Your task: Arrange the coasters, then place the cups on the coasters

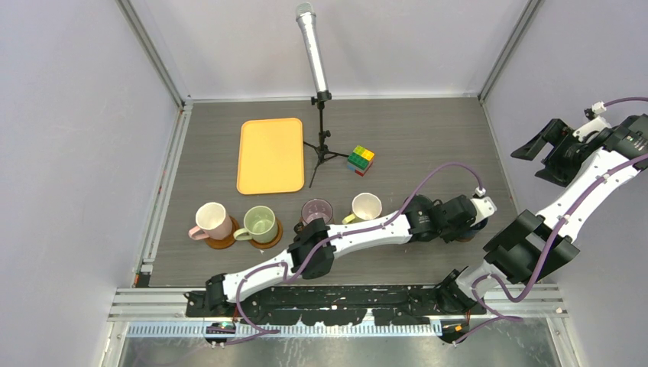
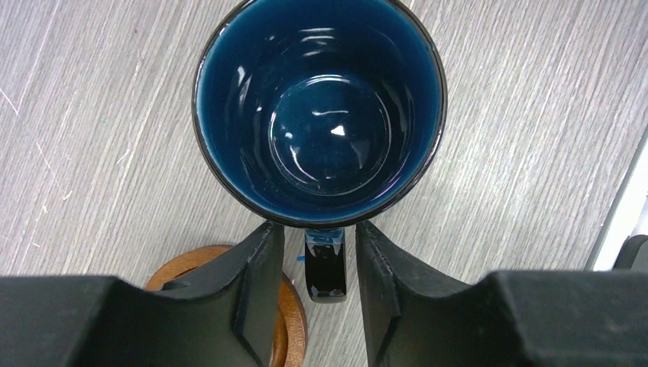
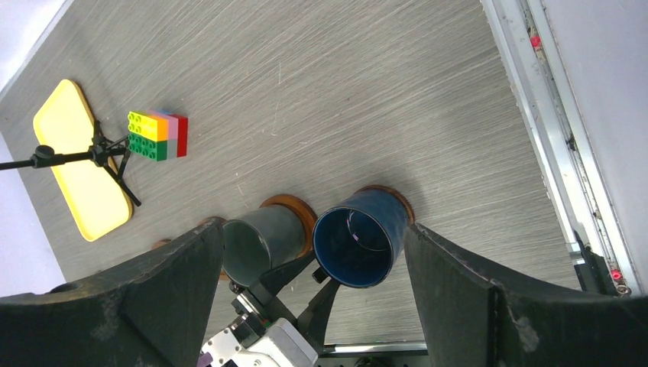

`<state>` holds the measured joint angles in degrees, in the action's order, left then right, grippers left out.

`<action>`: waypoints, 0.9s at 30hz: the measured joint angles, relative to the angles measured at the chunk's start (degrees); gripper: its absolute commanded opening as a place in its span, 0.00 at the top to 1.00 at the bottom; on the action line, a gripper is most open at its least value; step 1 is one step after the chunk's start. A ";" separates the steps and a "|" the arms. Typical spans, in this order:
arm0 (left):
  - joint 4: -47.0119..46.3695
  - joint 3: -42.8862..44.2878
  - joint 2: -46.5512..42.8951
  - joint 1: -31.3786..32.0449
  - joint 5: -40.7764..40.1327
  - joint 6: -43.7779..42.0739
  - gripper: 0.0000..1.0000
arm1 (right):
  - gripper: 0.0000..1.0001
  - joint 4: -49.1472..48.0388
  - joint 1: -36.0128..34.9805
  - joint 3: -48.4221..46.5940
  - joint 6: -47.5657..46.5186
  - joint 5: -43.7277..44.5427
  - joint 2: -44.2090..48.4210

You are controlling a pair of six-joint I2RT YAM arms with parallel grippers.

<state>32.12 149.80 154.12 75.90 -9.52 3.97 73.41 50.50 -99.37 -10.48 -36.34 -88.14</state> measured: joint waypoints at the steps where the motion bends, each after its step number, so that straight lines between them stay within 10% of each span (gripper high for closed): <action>1: -0.09 0.00 0.00 0.00 -0.07 0.00 0.56 | 0.09 0.00 0.02 0.00 -0.02 0.00 0.00; 27: 3.30 -15.85 -24.41 -1.33 3.30 -3.02 0.14 | 0.10 13.00 -1.38 7.87 -19.50 -4.90 0.66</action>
<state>35.42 133.95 129.71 74.56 -6.22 0.95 86.41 49.12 -91.50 -29.98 -41.23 -87.48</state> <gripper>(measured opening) 0.825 0.907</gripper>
